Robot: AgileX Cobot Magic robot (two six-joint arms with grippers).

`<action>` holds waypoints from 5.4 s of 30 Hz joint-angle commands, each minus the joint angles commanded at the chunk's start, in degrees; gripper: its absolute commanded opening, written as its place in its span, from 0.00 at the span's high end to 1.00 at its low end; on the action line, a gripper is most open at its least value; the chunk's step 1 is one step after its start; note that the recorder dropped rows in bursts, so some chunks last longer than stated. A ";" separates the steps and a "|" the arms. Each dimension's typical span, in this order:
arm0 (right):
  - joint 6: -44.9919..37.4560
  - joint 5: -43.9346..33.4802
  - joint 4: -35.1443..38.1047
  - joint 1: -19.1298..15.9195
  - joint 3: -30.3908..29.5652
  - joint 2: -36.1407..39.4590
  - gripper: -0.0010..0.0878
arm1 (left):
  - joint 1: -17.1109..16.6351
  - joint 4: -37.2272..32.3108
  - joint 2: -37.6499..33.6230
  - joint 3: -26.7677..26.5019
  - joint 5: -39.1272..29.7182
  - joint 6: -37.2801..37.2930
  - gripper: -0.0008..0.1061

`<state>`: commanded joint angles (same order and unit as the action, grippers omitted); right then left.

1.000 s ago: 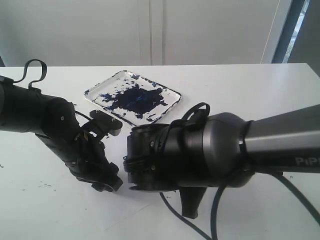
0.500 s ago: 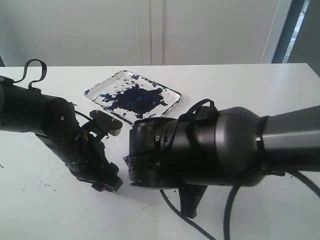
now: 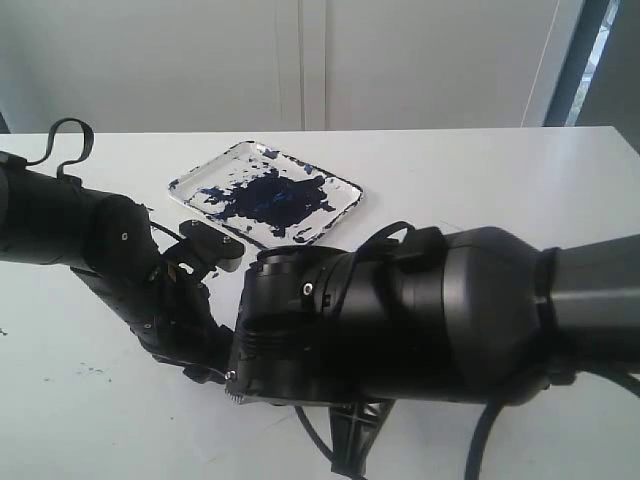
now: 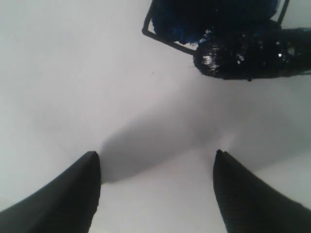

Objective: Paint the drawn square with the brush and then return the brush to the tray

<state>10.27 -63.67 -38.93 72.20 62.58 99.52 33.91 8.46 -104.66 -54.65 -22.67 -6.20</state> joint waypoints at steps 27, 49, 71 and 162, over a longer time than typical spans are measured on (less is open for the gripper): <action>0.61 -3.41 -6.08 0.00 0.00 4.55 0.99 | 0.00 -0.35 0.00 0.00 -1.20 0.00 0.35; 1.50 -3.51 -5.97 -0.38 0.00 4.53 0.99 | 0.00 -0.35 0.00 0.00 -1.31 0.00 0.35; 0.18 -3.58 0.12 -0.25 0.00 4.07 0.99 | 0.00 -0.35 0.00 0.00 -1.08 -0.12 0.35; 45.25 22.18 -25.44 -15.21 0.00 3.23 0.99 | -5.24 -15.44 33.47 0.00 -0.98 19.71 0.99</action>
<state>55.52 -41.49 -64.37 56.98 62.58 102.74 28.67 -6.98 -71.18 -54.65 -23.66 13.50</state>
